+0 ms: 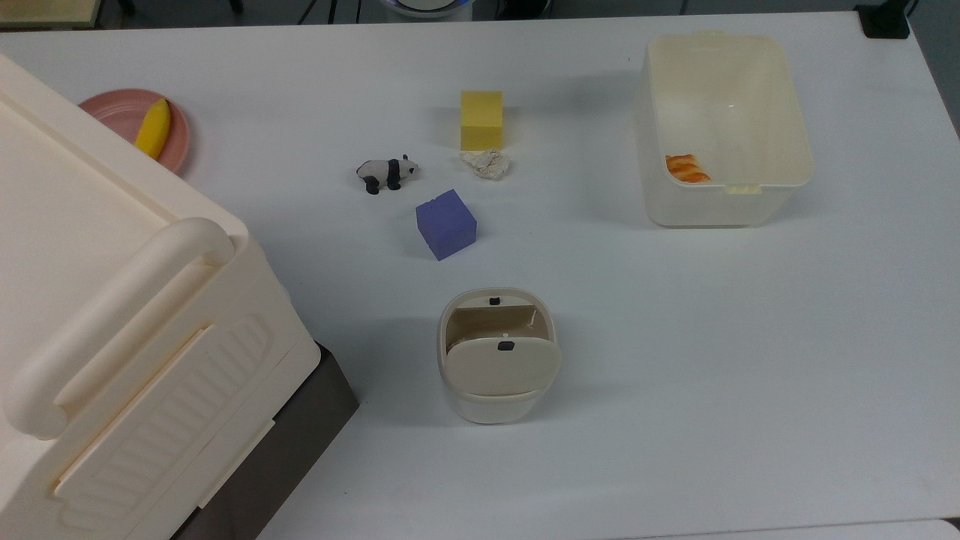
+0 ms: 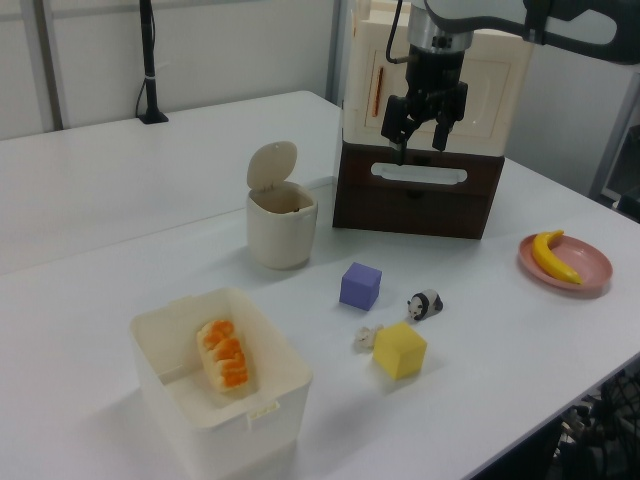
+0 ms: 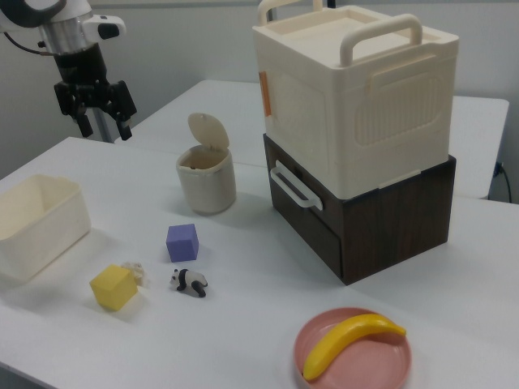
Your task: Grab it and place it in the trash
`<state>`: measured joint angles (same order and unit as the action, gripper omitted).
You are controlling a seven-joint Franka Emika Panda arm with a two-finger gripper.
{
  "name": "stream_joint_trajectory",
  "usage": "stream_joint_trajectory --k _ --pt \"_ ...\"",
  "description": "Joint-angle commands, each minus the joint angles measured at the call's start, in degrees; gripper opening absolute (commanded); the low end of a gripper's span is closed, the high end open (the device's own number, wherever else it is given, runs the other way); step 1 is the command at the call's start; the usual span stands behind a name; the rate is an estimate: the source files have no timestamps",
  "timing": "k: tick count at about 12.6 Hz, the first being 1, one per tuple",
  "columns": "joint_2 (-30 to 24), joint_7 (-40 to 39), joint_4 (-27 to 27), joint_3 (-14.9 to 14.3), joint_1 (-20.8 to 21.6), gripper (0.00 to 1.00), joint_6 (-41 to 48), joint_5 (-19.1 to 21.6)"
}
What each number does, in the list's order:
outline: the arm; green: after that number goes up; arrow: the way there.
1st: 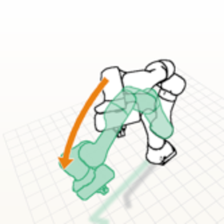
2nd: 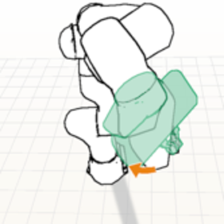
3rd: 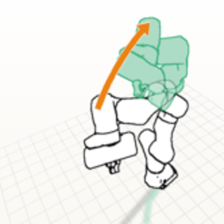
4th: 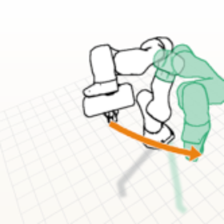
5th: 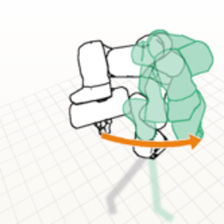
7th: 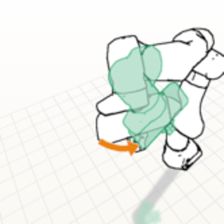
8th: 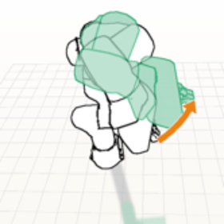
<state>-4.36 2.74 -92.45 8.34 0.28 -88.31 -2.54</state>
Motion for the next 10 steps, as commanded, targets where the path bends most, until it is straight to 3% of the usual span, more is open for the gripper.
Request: stream_joint_trajectory --k 1,10 --pt "-0.1 -0.7 -0.8 0.0 0.6 1.0 0.7 -2.0" --pt "0.1 -0.9 -0.8 0.0 0.5 1.0 0.2 -3.4"
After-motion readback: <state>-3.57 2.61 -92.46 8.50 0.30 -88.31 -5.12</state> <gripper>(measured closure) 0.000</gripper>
